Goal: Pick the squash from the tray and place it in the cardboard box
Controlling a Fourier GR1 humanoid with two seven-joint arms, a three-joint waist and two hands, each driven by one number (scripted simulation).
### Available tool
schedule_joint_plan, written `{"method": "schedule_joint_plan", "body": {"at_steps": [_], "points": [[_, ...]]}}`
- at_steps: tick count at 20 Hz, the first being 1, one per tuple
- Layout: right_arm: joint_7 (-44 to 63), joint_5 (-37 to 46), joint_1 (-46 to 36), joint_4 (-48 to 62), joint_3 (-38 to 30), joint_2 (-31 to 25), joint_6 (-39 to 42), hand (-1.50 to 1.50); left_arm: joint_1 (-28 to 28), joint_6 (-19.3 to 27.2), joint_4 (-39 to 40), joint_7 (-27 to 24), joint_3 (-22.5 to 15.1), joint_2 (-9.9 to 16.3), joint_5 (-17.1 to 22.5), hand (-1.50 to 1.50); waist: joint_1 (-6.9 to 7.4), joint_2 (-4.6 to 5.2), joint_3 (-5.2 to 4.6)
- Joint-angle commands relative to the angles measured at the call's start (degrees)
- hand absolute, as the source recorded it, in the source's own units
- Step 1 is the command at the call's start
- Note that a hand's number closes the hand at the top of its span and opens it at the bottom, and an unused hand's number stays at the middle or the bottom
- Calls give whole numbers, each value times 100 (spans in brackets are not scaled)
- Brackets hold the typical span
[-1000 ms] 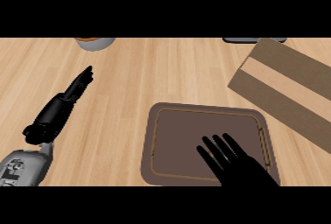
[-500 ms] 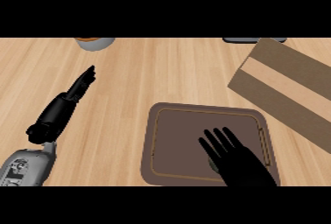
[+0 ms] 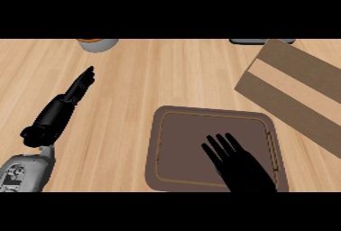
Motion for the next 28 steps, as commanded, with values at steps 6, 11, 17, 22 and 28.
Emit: {"method": "schedule_joint_plan", "body": {"at_steps": [6, 11, 17, 22, 28], "points": [[-345, 322, 105, 314, -495, -9, -144, -150, -26, -306, -383, 406, 233, -99, -18, 0, -5, -2, 0], [-1050, 274, -424, 1539, -884, 267, -610, -150, -15, -170, -33, 53, 138, -364, -357, 0, 14, 2, 0], [-1470, 649, -409, 1444, -414, 318, -1120, 150, 192, -239, -407, 150, 88, -432, -349, 0, 32, -5, 1], [-1735, 1005, -397, 1769, -384, 397, -1989, 150, 283, -287, 125, -516, 308, -299, -499, 0, 21, 5, 0], [-2041, -256, -1337, 2758, -1279, 1338, -1169, 150, -38, -389, -168, 28, 290, -352, -337, 0, 123, 34, 5]]}}
